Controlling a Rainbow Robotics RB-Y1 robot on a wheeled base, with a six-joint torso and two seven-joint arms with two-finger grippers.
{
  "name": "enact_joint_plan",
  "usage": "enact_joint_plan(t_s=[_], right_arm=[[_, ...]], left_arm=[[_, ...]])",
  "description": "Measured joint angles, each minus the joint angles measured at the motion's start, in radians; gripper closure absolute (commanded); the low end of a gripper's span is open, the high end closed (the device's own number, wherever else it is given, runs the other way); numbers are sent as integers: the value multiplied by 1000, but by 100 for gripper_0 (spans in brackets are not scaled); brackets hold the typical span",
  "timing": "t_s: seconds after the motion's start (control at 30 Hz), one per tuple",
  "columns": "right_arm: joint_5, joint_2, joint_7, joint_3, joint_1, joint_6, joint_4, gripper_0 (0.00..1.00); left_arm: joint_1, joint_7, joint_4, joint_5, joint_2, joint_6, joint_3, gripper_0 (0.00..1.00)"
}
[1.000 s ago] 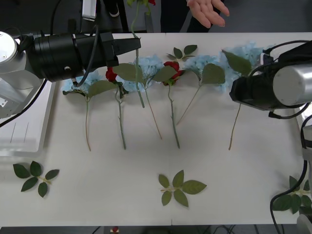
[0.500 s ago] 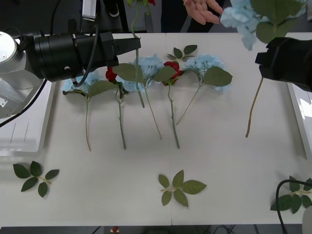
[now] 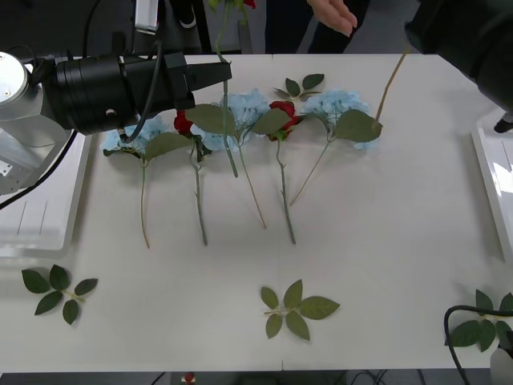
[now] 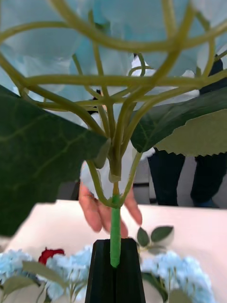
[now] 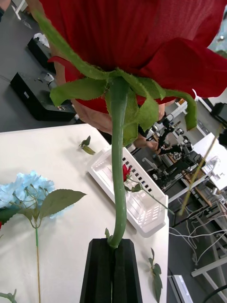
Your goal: Place the red flowers into the right box and the blue flowers into the left box. If a person shows an open palm, hand one flower to the person first, then continue sorting.
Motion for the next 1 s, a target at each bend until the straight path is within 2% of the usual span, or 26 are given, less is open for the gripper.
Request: enact_joint_plan(t_s=[0.13, 0.37, 0.6, 1.0], right_arm=[[84, 0, 0, 61, -1, -161, 121, 100], [208, 0, 0, 146, -51, -306, 321, 100], [226, 2, 0, 156, -109, -311, 403, 100], [229, 2, 0, 155, -111, -312, 404, 100]], left_arm=[[0, 0, 0, 1, 0, 0, 0, 100], [0, 0, 0, 4, 0, 0, 0, 99], [0, 0, 0, 9, 0, 0, 0, 100], [0, 0, 0, 16, 0, 0, 0, 100]])
